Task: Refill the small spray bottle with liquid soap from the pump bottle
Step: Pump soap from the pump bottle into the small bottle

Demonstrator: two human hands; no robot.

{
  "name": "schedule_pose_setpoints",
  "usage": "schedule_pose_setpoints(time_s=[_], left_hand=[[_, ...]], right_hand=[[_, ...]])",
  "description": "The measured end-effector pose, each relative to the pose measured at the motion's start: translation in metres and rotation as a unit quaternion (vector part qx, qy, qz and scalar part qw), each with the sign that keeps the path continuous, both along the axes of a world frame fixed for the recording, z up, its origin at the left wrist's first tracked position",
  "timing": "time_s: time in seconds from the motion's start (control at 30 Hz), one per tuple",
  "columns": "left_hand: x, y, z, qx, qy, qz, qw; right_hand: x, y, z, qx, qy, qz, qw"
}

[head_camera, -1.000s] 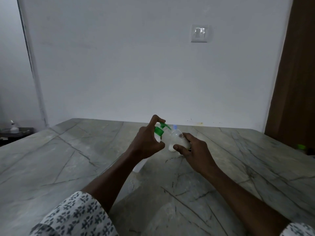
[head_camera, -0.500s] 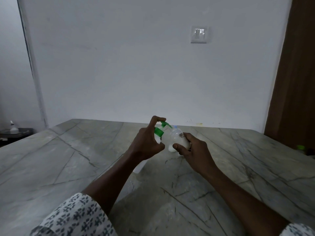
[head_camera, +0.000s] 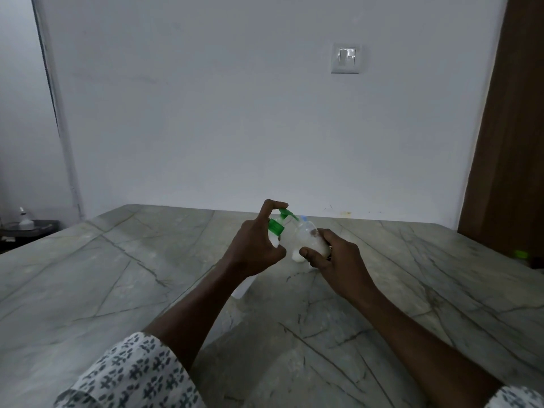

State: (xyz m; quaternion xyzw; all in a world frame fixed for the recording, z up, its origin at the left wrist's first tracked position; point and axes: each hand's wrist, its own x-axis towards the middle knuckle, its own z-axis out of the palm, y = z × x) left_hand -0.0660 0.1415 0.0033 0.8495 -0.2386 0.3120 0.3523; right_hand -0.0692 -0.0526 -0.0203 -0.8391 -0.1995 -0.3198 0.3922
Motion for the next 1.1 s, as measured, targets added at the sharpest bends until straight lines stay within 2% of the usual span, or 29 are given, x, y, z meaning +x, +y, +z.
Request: schedule_pose_setpoints(time_s=[0.47,0.83,1.1], left_hand=[[0.0039,0.0000,0.0001,-0.003,-0.001,0.011,1.000],[0.0006,0.0012,0.0010,-0.009,-0.005,-0.022,1.000],[-0.0004,-0.0004,0.0005,-0.006,-0.006,0.005,1.000]], right_hand=[[-0.0003,0.0019,-0.0017,-0.004,0.009,0.010,1.000],[0.0007,-0.0002,-0.0017,0.016,0.008,0.010,1.000],[0.0020,0.0010,-0.0035,-0.015,0.004,0.010,1.000]])
